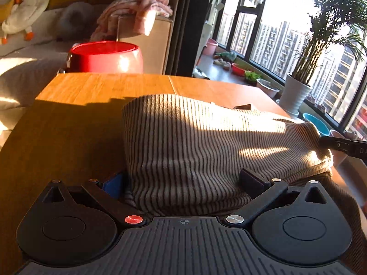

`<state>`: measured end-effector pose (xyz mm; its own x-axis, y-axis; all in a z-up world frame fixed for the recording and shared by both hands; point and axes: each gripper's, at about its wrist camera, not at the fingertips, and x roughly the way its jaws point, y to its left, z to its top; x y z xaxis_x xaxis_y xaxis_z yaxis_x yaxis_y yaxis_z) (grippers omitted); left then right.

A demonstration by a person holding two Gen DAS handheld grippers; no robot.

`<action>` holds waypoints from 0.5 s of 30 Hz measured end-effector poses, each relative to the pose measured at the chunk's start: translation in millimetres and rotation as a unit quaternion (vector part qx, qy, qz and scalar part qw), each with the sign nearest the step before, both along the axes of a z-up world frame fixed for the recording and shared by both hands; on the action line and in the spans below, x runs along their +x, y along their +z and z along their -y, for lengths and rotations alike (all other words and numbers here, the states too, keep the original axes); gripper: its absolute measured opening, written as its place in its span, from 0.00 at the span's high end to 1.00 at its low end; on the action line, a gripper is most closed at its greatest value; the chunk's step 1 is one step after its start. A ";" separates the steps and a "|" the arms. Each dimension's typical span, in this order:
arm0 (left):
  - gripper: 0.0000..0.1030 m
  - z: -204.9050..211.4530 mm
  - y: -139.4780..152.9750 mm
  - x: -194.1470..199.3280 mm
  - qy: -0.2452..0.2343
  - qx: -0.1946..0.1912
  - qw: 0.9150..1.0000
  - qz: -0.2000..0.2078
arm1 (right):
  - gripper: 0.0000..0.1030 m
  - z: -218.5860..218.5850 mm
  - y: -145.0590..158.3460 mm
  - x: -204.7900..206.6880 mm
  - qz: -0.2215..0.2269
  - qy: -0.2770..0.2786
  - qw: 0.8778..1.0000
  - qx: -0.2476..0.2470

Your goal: Fold clothes

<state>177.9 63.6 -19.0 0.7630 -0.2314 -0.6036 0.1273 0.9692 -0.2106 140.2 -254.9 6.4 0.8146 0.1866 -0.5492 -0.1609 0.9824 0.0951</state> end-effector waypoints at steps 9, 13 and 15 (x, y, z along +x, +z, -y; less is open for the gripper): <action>0.00 -0.5 35.2 -26.4 0.009 -0.034 0.993 0.108 | 0.69 -16.9 -23.0 -15.8 -0.009 0.060 0.997 0.051; 0.00 12.8 18.0 -16.2 -0.019 -0.022 0.997 0.076 | 0.62 -24.7 -22.8 -9.3 -0.007 0.065 0.997 0.039; 0.00 15.6 8.1 -10.3 -0.014 -0.003 0.997 0.070 | 0.61 -25.2 -23.5 -6.0 -0.008 0.068 0.997 0.041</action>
